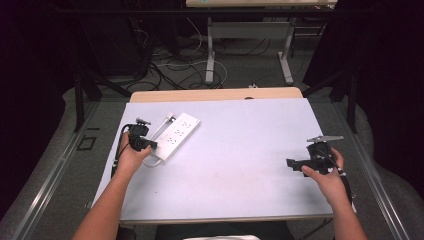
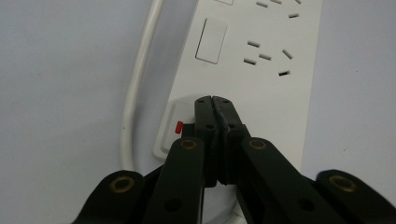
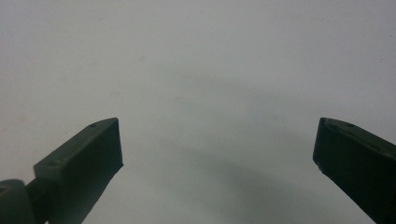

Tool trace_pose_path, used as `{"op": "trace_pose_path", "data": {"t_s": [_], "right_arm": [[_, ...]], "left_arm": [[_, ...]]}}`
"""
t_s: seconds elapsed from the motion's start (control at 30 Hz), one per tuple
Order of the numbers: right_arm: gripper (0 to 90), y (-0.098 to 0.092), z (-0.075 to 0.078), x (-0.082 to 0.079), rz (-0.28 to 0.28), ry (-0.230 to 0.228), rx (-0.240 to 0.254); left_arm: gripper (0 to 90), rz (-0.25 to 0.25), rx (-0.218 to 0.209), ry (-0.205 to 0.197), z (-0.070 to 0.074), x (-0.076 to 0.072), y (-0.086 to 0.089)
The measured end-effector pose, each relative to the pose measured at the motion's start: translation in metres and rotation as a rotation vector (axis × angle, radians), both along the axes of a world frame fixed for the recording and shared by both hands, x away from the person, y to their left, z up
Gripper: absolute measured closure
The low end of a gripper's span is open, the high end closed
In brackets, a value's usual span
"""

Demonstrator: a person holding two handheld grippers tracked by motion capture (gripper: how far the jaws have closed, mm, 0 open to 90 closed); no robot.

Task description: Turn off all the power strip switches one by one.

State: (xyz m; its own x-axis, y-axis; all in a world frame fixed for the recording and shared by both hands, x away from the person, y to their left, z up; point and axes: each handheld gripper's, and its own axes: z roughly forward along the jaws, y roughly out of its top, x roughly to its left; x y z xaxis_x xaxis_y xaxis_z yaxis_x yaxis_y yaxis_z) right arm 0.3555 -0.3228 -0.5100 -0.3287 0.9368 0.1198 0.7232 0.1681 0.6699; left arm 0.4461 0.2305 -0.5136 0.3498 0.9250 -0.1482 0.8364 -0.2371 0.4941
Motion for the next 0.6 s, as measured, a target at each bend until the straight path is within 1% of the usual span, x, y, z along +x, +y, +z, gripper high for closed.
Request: {"op": "trace_pose_path", "data": {"t_s": [0.03,0.07,0.1,0.23,0.37,0.43,0.47,0.5,0.57,0.6], "right_arm": [[0.8,0.0,0.0,0.0,-0.004,-0.001,0.001],[0.8,0.0,0.0,0.0,0.0,-0.002,0.002],[0.8,0.0,0.0,0.0,0.0,-0.002,0.002],[0.8,0.0,0.001,0.0,0.0,-0.005,0.001],[0.5,0.002,0.0,0.0,0.014,-0.004,-0.003],[0.4,0.002,0.0,0.0,0.019,-0.003,-0.007],[0.4,0.003,-0.001,0.001,0.011,-0.003,-0.005],[0.4,0.003,-0.001,0.001,0.019,-0.002,-0.006],[0.4,0.003,-0.001,0.001,0.017,-0.009,-0.008],[0.4,0.003,-0.001,0.001,0.017,-0.009,-0.008]], "left_arm": [[90.0,-0.004,0.009,0.01,0.001,0.0,0.0],[90.0,0.002,0.009,0.0,0.0,0.0,-0.001],[90.0,0.004,0.01,-0.002,0.0,0.0,-0.001],[90.0,0.008,0.009,-0.004,0.0,0.001,-0.001],[90.0,0.015,0.005,-0.003,0.0,0.002,-0.001],[90.0,0.015,0.004,-0.005,0.003,0.003,-0.001],[90.0,0.006,0.002,-0.005,0.007,0.004,-0.001],[90.0,0.006,0.002,-0.005,0.007,0.004,-0.001],[90.0,0.018,-0.003,-0.028,0.012,0.006,-0.002],[90.0,0.018,-0.003,-0.028,0.012,0.006,-0.002]]}}
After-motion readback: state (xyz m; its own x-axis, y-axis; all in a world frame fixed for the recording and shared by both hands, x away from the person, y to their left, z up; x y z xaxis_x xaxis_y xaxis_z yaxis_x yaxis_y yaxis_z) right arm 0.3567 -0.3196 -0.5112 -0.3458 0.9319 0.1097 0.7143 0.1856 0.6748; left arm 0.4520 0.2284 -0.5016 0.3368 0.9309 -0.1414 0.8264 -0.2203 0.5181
